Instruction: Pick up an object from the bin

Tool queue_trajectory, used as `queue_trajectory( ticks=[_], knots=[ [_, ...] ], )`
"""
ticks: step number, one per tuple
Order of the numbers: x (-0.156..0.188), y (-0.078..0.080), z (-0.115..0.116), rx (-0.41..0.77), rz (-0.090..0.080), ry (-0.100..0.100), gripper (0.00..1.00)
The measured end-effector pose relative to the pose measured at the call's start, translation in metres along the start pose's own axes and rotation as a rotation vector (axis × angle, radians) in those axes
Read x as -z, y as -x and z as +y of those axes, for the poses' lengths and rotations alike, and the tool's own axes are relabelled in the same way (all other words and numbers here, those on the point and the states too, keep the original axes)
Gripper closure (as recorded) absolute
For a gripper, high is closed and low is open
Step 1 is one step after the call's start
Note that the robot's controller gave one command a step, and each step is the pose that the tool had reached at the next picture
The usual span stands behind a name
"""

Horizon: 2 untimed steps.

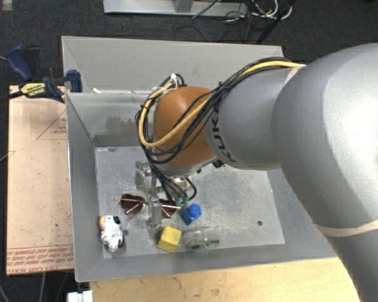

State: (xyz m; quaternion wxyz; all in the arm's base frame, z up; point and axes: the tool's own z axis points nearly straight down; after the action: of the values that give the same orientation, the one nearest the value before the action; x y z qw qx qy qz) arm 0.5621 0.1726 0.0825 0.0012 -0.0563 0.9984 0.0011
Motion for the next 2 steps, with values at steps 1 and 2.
queue_trajectory(
  ticks=[1,2],
  knots=[
    [-0.0123,0.0003,0.0158,0.156,0.000,0.000,1.00],
    [-0.0123,0.0003,0.0158,0.156,0.000,0.000,1.00]
  ],
)
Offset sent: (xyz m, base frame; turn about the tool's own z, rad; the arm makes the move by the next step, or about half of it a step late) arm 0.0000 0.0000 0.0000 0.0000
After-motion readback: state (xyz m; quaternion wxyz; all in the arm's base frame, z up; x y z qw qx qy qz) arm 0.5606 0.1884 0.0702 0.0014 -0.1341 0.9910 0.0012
